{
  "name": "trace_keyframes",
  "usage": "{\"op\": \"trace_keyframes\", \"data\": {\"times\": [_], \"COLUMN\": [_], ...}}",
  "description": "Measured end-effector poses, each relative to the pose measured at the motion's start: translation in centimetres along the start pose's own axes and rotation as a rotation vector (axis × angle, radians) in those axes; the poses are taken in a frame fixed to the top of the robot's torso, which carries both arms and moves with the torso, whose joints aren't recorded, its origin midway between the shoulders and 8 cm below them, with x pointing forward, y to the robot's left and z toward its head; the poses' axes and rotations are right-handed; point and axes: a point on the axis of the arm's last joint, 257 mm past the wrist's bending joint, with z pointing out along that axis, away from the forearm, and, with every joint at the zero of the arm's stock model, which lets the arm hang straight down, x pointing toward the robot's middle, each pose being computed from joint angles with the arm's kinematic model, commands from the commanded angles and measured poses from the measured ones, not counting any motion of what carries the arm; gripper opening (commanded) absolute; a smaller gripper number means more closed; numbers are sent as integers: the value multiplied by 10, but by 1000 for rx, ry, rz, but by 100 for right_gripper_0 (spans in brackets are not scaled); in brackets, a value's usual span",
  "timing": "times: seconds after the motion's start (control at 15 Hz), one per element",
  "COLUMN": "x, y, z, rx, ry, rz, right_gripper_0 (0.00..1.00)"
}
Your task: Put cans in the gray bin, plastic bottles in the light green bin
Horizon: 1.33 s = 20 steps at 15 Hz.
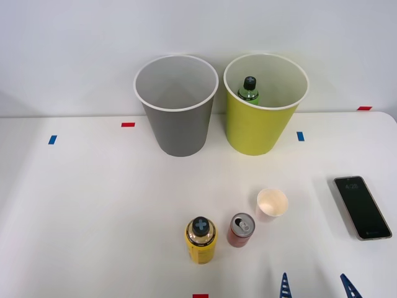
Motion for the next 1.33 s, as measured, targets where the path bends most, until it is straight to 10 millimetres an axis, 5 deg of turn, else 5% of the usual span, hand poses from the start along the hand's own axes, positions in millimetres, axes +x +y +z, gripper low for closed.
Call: {"op": "trace_keyframes", "data": {"times": [1.33], "x": [0], "y": [0], "z": [0], "rx": [0], "ry": [0], "rz": [0], "right_gripper_0": [100]}}
